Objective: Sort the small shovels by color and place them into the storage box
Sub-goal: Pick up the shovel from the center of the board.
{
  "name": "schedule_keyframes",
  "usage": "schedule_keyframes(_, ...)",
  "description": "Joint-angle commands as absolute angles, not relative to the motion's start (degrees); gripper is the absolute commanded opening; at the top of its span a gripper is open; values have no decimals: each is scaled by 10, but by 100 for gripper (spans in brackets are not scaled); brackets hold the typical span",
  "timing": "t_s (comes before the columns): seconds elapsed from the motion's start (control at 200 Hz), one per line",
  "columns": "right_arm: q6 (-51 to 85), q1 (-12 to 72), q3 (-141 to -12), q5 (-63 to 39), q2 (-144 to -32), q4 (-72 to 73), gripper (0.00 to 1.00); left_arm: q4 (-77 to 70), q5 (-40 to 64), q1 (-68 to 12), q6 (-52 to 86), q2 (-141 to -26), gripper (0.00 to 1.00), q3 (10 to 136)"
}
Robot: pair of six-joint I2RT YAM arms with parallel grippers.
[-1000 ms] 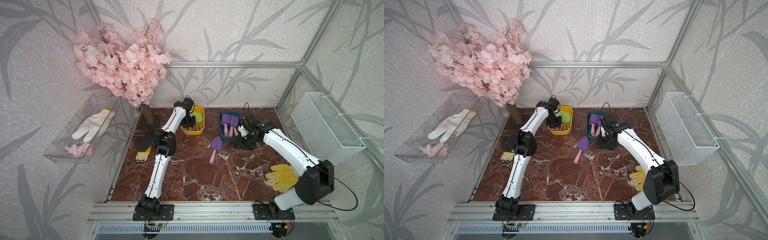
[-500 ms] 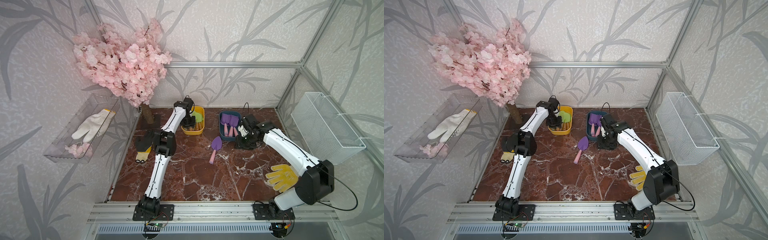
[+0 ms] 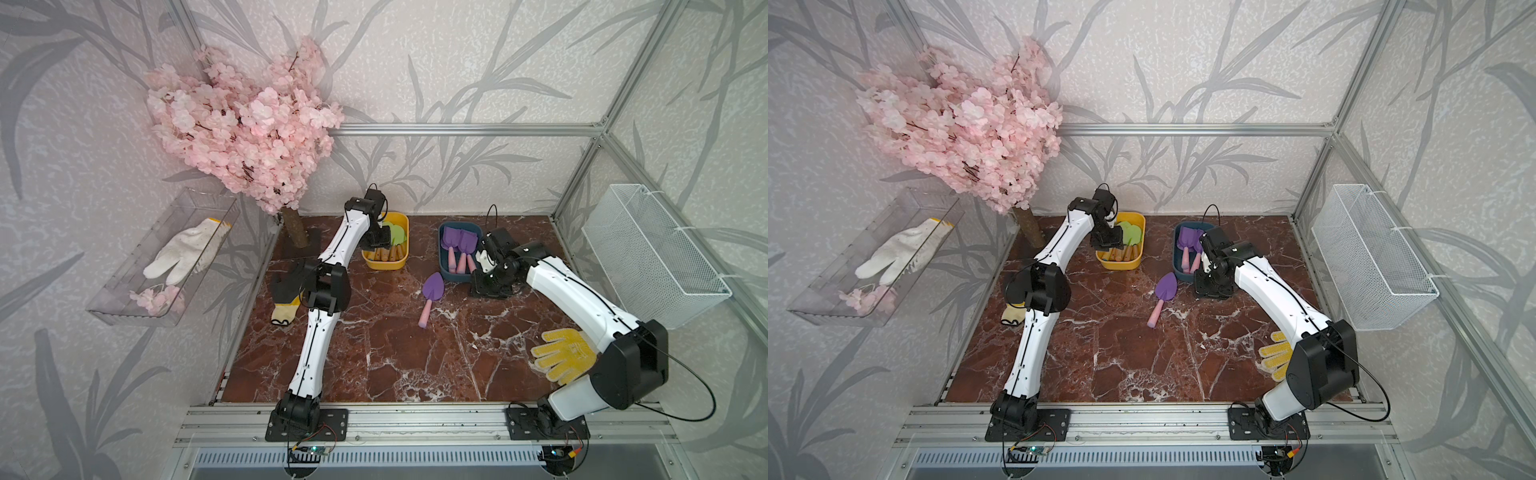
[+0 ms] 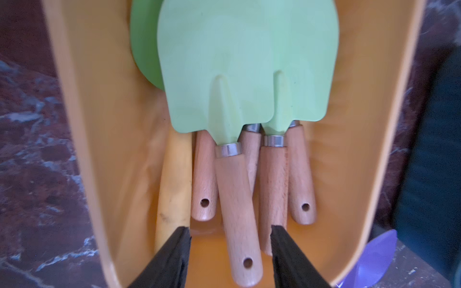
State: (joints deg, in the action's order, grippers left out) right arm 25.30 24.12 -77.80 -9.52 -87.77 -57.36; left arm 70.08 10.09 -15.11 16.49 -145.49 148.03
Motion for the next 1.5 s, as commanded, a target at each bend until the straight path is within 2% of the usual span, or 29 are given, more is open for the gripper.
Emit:
schedule_keyframes(0.0,257,247,-799,-92,-868,-588,48,698,86,-153,163,-1390,57,1491)
schedule_keyframes(0.2,263,252,-819,-88,-855,-598,48,720,65,-164,164,-1305,58,1482)
schedule_keyframes(0.3,266,257,-828,-88,-850,-599,48,726,48,-173,173,-1239,58,1434)
schedule_keyframes(0.63,304,328,-817,-77,-854,-590,49,540,-3,-205,233,-882,59,982)
schedule_keyframes(0.745,329,353,-795,-89,-856,-574,50,527,-34,-205,249,-787,60,878)
schedule_keyframes(1.005,432,391,-718,-121,-876,-509,54,546,-44,-204,298,-664,63,721)
schedule_keyframes(1.205,478,414,-735,-108,-927,-495,64,533,-26,-204,340,-611,64,642)
schedule_keyframes(1.495,525,419,-761,-111,-1022,-462,66,516,-2,-204,373,-568,64,572)
